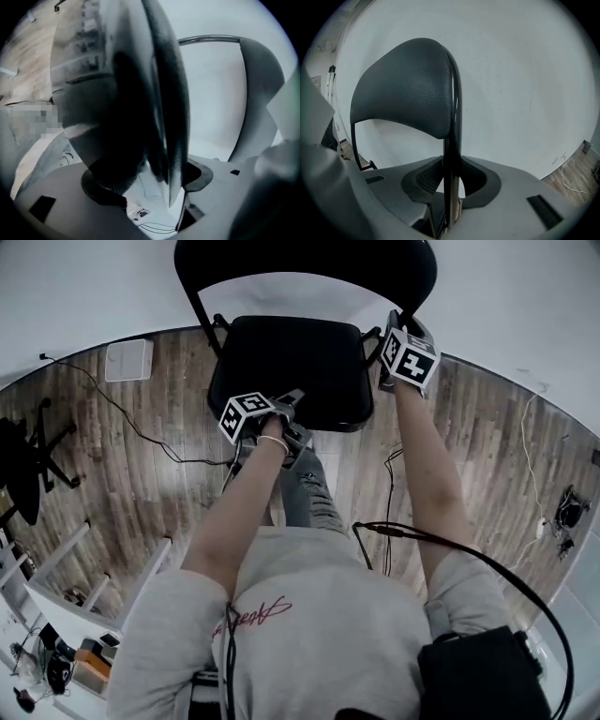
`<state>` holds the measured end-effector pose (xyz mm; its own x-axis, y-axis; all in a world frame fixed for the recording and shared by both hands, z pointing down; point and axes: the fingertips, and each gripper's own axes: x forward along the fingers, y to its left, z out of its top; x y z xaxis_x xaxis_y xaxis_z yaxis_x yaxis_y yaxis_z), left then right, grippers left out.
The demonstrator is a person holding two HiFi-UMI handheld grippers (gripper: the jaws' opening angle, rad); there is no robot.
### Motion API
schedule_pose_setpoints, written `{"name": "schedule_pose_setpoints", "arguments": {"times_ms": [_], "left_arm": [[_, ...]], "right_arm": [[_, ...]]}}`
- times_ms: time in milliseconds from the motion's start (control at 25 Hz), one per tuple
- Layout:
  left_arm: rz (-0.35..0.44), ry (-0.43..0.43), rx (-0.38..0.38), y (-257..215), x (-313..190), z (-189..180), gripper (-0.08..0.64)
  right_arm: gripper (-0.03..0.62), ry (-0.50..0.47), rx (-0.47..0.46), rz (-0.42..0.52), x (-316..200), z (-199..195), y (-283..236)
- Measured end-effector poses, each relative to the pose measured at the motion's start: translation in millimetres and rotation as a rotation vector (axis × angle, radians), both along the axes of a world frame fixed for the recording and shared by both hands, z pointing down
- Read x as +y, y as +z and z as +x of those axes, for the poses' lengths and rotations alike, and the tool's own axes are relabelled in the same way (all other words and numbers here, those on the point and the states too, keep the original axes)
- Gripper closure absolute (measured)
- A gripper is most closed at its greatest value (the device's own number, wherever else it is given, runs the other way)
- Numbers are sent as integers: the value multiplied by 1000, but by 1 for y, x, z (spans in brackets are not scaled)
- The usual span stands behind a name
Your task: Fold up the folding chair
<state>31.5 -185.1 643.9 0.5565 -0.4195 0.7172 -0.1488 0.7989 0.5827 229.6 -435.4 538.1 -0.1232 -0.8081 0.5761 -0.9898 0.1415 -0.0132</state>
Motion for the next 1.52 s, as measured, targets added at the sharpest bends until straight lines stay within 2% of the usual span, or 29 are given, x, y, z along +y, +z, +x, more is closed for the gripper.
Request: {"name": "schedule_pose_setpoints", "arguments": {"times_ms": [120,400,480,600,680,800,920,1240,1520], "left_arm": [[-44,7,-68,-13,-22,-4,219],[-101,-9,-344,-38,-86,-23,193],[-124,-41,-415,-40,-99,-33,192],[-152,-159,-504,-49,-121,-50,199],[-140,-208,-568,-57,-139,-60,230],[-48,-235,-673,-77,-176,-71,271],[19,-244,-703,-91,-210,-71,305],[85,-253,-766,-107,-258,-76,331],[70,-230,-767,-104,-277,-75,337]], "right_arm": [[483,-7,-1,-15,-5,-2,-7],[483,-10,26,-70,-23,-8,-21],[483,3,37,-75,-26,-9,-24],[483,9,28,-63,-30,-11,-26],[483,5,18,-62,-33,-12,-28],[483,0,7,-60,-39,-13,-38],[483,-16,-5,-61,-43,-11,-45],[483,-31,-22,-57,-50,-13,-48],[483,-41,-28,-59,-55,-13,-46]]}}
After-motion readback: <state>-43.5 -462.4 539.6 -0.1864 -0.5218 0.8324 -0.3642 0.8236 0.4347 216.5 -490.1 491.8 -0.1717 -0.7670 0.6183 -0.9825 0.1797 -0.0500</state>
